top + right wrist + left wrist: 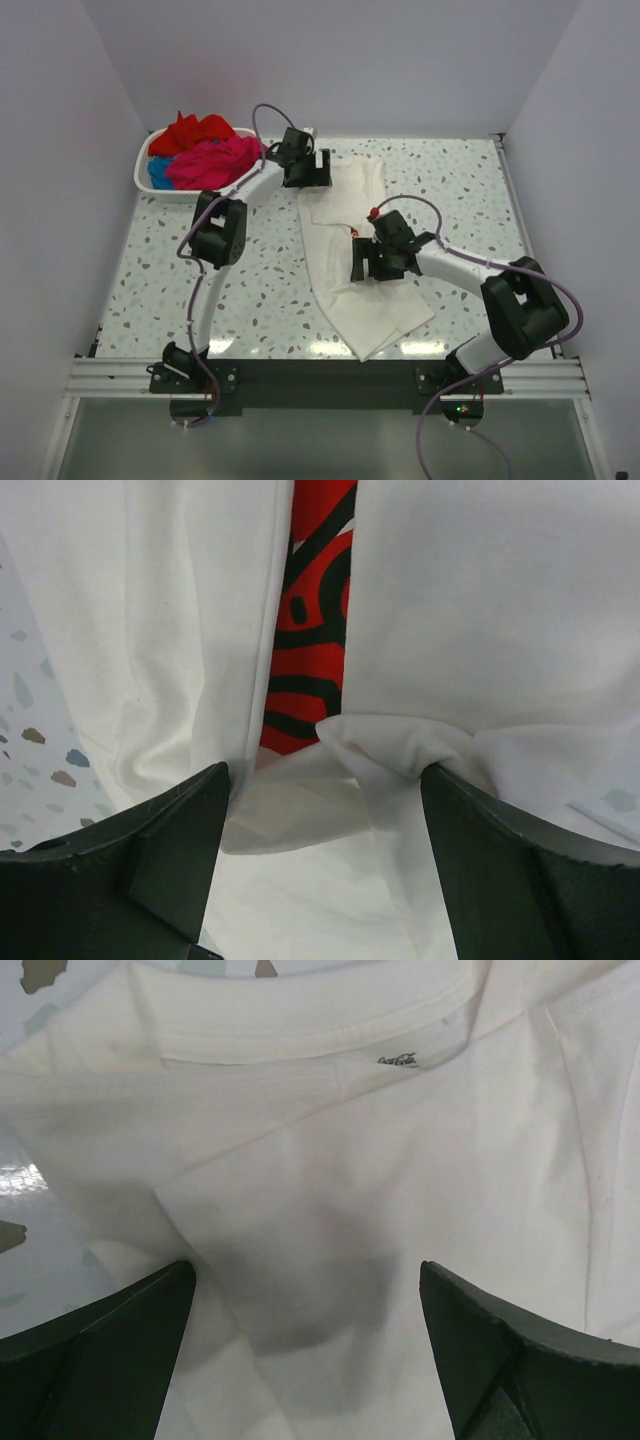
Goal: Fold and stack the t-shirts
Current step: Fold the tshirt
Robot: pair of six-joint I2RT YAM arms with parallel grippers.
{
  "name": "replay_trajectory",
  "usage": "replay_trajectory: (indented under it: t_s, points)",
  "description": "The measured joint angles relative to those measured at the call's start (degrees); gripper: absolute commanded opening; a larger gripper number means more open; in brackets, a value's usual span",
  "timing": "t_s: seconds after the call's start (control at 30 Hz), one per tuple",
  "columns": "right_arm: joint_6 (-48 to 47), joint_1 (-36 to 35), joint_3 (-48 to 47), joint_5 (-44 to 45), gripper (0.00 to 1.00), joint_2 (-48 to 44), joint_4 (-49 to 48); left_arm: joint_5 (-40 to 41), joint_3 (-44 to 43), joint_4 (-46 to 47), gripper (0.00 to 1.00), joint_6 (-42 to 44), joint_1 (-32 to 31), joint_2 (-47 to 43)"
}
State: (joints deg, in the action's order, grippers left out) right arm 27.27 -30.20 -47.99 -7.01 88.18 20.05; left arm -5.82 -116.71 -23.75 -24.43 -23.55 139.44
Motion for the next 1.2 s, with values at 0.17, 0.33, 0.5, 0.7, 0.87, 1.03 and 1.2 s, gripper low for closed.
replay_trajectory:
  t_s: [0.17,0.33,0.5,0.7,0.87,1.03,1.2]
  points:
    - [4.0,-6.1,4.6,1.6,0.86,-5.1,-0.2,-1.0,-3.3,-1.2,1.00,0.0,1.3,1.7]
    - [6.8,-9.2,7.3,3.3,0.89,-10.7,2.4,-1.2,-7.0,-2.1,1.00,0.2,1.9,3.5]
    - [8.7,-10.8,9.4,4.5,0.89,-12.9,2.6,-1.3,-7.6,-1.8,1.00,0.9,2.0,3.3]
    - [11.4,-14.1,12.6,6.4,0.89,-14.8,2.5,-1.5,0.1,-0.5,1.00,1.5,1.5,-3.6]
    - [13.9,-18.0,13.1,8.2,0.89,-15.6,2.7,-1.8,11.5,3.6,1.00,1.3,-0.5,-14.4]
    - [17.7,-24.0,13.2,9.7,0.89,-15.9,3.1,-3.7,22.9,10.6,1.00,0.0,-3.7,-21.6]
    - [20.9,-28.9,12.3,11.3,0.89,-15.9,5.3,-5.4,28.9,12.6,1.00,-1.0,-6.3,-20.9]
